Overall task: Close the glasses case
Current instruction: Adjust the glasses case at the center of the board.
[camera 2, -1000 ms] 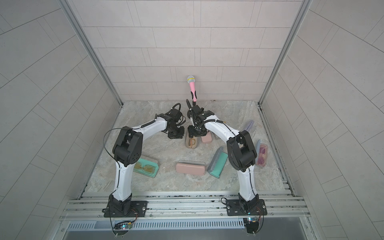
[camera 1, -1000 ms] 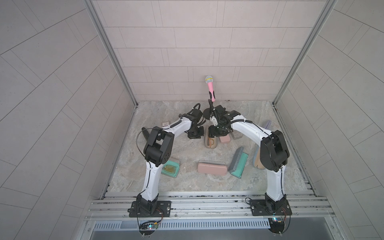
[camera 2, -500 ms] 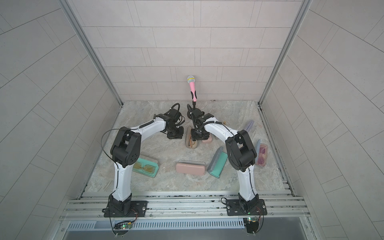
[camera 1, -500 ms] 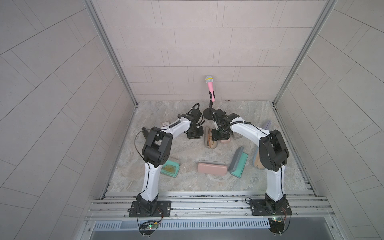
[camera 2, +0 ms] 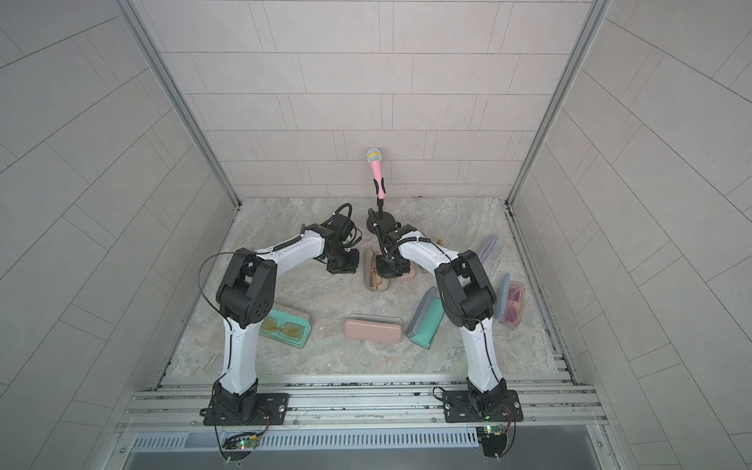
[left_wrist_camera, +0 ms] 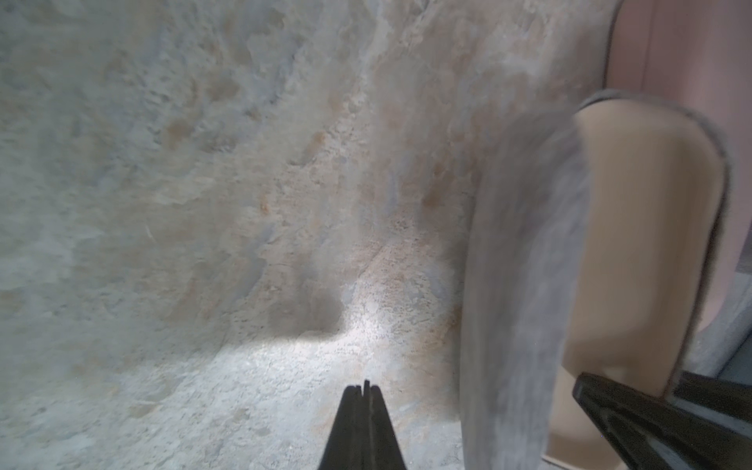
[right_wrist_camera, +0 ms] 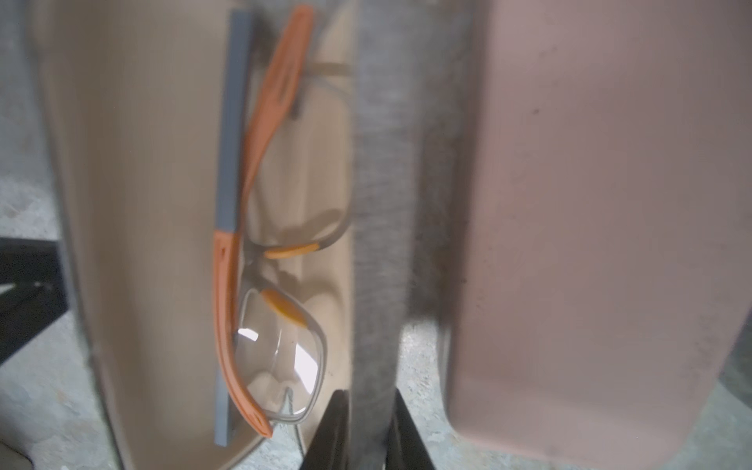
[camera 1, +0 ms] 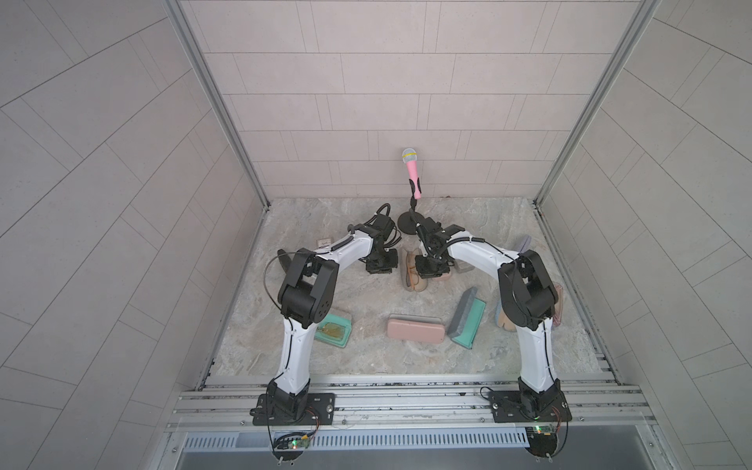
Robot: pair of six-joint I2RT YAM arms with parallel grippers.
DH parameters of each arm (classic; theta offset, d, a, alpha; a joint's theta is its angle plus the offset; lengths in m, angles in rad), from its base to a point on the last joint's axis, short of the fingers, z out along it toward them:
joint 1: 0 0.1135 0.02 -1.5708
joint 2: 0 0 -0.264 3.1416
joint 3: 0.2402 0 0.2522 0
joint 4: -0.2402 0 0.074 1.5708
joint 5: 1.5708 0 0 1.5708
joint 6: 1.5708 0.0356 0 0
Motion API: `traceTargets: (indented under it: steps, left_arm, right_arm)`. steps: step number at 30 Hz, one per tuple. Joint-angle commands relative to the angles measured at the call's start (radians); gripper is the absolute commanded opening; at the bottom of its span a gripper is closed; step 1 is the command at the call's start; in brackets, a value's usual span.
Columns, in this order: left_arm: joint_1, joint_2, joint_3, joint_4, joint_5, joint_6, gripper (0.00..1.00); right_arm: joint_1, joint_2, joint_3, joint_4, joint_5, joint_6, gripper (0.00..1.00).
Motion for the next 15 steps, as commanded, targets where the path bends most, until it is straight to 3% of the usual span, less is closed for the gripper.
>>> traceTargets:
  steps: [1,11,15]
  left_arm:
    - [0.008,-0.045,-0.02,-0.011,-0.01,0.003,0.0]
    - [0.031,-0.09,-0.059,-0.024,-0.027,0.006,0.0]
    - [0.041,-0.12,-0.075,-0.028,-0.045,0.01,0.0]
  right_arm:
    - [-0.004,0.003,-0.027,0.041,-0.033,-0.001,0.13]
    - [-0.026,-0.001,-0.066,0.188,-0.225,0.02,0.08]
    - [-0.031,-0.006,-0.083,0.234,-0.241,0.03,0.09]
